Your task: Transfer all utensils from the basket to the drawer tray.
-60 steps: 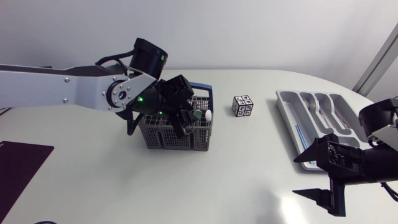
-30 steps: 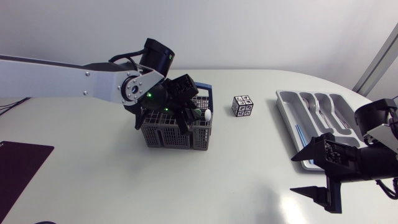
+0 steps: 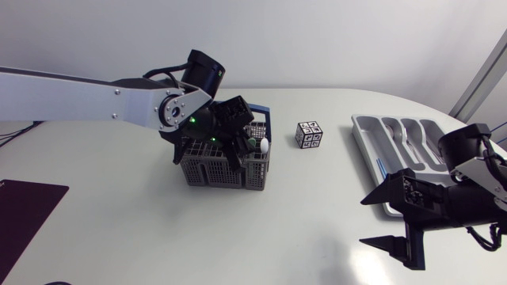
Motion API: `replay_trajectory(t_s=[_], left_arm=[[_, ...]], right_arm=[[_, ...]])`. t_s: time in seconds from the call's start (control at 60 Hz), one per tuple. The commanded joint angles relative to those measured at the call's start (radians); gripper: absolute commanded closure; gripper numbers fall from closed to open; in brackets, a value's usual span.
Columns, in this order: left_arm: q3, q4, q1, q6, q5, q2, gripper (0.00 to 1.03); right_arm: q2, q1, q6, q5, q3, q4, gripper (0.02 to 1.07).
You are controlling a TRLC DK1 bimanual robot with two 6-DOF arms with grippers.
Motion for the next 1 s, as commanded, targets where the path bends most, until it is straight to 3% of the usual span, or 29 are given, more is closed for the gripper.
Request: replay_trajectory(t_s=[0.0,0.283,0.333,0.5,0.983], left_arm=[[0.017,-0.013,0.008,0.026,0.01,0.028,0.78],[0.02,-0.024,0.005,0.02,0.01,0.033,0.88],[0.026,-0.032,0.003,0.02,0.01,0.036,0.96],[0.028,-0.044,-0.001,0.0,0.01,0.035,1.0],[-0.032,-0.017,-0.016,-0.029,-0.044,-0.081,1.0]], right_arm=[[0.011,0.01,0.03,-0.009,0.002,0.018,0.07],[0.011,0.009,0.03,-0.01,-0.016,0.026,0.07],[0.009,0.009,0.03,-0.009,-0.019,0.026,0.07],[-0.002,0.01,0.032,-0.01,-0.028,0.026,0.07],[-0.036,0.018,0.043,-0.009,-0.04,0.018,0.07]])
